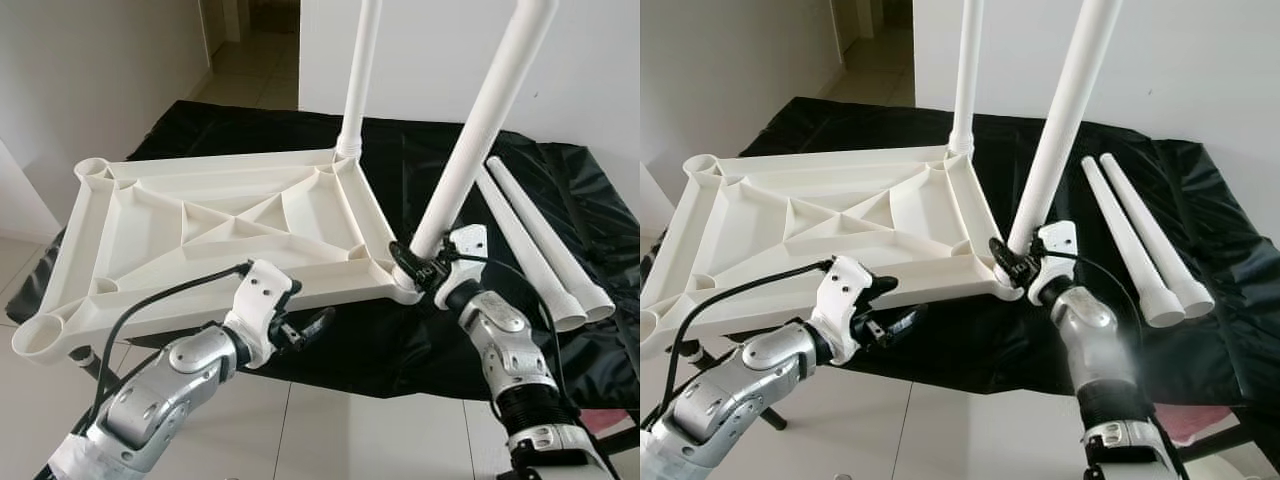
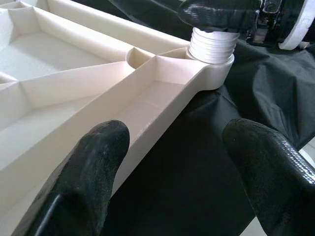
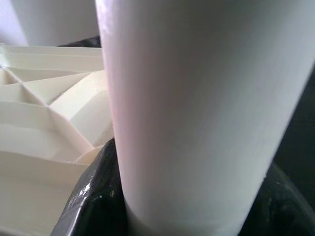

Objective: Building children table

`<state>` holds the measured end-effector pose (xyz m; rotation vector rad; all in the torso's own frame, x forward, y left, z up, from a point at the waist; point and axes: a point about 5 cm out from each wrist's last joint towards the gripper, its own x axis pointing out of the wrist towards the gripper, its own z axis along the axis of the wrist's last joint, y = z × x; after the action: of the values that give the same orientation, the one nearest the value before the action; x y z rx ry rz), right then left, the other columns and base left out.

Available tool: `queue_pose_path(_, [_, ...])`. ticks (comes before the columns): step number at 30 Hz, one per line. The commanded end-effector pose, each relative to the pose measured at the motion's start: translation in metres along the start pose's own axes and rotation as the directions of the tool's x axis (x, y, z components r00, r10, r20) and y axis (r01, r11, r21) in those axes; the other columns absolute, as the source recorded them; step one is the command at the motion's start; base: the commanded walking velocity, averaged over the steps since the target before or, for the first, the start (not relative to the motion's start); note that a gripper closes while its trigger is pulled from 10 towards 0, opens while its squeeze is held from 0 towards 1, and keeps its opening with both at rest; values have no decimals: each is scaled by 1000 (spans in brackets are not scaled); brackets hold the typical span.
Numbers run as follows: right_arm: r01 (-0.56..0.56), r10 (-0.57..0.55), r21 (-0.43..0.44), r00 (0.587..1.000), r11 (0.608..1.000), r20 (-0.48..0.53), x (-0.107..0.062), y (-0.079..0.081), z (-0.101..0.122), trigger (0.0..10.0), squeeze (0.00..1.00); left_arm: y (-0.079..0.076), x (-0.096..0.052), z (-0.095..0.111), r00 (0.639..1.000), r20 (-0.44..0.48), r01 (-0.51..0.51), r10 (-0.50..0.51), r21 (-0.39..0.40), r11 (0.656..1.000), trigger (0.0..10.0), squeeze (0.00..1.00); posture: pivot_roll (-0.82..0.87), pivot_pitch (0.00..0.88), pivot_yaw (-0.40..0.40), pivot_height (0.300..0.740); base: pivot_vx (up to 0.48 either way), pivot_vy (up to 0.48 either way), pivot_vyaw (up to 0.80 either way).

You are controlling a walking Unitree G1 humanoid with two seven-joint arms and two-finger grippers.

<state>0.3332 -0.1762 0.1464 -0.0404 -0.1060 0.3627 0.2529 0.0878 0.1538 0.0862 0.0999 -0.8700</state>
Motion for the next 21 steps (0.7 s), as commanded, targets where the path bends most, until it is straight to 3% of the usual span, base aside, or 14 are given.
queue_pose_path(1, [67, -66, 19, 996, 998, -57, -4, 4, -10, 10000, 0, -10, -1, -2, 986, -9, 166, -166, 3, 986, 10000, 0, 34, 87, -6, 740, 0, 0, 0])
queue_pose_path(6, [169, -163, 56, 982, 984, -92, -2, 19, -12, 10000, 0, -10, -1, -2, 986, -11, 165, -165, 3, 986, 10000, 0, 37, 89, -9, 740, 0, 0, 0])
queue_pose_path(11, [304, -296, 104, 952, 947, -81, -2, 49, -8, 10000, 0, -10, -3, -2, 986, -13, 164, -164, 1, 987, 10000, 0, 46, 95, -14, 740, 0, 0, 0])
queue_pose_path(20, [313, -308, 121, 950, 942, -58, -4, 57, -1, 10000, 0, -10, -5, -4, 987, -18, 160, -160, -2, 987, 10000, 0, 50, 93, -18, 740, 0, 0, 0])
queue_pose_path(21, [297, -292, 134, 955, 946, -53, -5, 57, 0, 10000, 1000, -10, -5, -4, 987, -19, 161, -161, -3, 987, 10000, 0, 49, 92, -18, 740, 0, 0, 0])
